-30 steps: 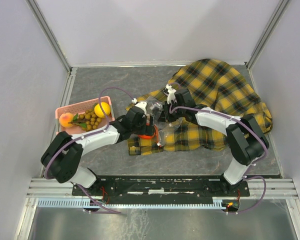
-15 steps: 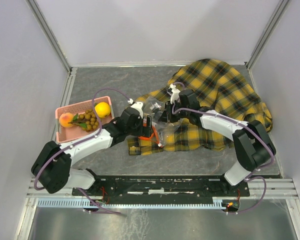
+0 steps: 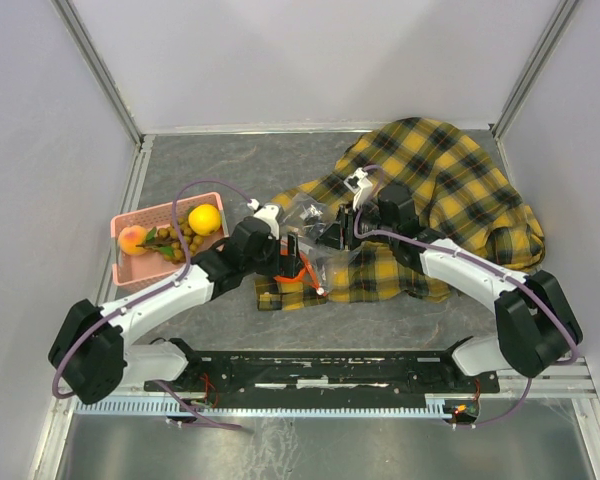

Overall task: Open the zip-top bag and remove the fake food
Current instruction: Pick up the fake fruit from the zipper food storage bag.

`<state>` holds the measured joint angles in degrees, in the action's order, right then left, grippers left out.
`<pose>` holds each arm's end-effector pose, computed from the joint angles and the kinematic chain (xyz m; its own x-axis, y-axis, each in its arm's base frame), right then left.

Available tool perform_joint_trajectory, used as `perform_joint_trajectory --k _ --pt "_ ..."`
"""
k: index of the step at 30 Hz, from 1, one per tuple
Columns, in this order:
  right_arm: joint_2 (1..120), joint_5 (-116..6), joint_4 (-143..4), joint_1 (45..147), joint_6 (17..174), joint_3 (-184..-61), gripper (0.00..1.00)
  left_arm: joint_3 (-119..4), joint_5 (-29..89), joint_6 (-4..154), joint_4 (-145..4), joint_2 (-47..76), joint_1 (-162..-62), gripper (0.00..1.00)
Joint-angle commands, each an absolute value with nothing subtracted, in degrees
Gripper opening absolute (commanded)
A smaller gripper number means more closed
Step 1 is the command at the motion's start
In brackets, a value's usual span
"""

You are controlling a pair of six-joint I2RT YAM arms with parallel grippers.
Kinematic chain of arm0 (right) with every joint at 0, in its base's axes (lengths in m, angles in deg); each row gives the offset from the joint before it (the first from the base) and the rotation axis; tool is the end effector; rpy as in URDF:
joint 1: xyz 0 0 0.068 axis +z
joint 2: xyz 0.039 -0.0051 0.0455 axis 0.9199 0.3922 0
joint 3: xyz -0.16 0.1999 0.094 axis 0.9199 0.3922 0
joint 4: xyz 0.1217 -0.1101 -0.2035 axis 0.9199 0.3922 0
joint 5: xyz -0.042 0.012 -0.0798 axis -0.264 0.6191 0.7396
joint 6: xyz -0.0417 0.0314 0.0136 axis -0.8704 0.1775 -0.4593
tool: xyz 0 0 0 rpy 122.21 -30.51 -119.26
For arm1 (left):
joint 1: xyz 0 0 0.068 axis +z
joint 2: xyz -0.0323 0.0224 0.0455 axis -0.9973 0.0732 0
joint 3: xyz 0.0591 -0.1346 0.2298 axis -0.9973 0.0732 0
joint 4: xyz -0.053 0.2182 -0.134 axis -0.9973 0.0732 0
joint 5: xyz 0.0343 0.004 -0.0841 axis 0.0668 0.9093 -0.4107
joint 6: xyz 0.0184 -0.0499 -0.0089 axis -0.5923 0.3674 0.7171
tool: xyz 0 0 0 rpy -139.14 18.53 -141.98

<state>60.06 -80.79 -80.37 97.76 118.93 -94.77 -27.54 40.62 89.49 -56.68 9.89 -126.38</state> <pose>0.2581 0.1772 0.2518 -0.7210 0.0553 -0.6907 -0.5840 0.4880 0.6487 0.1983 -0.1679 0.2290 -0.7134 0.0291 -0.7001 0.3446 0.8846 -0.3144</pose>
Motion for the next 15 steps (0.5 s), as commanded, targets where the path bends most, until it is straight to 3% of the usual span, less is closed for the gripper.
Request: perform_joint_trajectory --k 1,15 --pt "56.9 -83.87 -86.55 97.59 119.48 -92.79 0.4 -27.51 39.57 91.15 -55.64 6.01 -126.38 0.38" --pt "55.66 -84.34 -86.07 97.72 118.94 -91.68 0.4 -28.89 41.99 91.41 -49.24 -1.06 -125.9 0.37"
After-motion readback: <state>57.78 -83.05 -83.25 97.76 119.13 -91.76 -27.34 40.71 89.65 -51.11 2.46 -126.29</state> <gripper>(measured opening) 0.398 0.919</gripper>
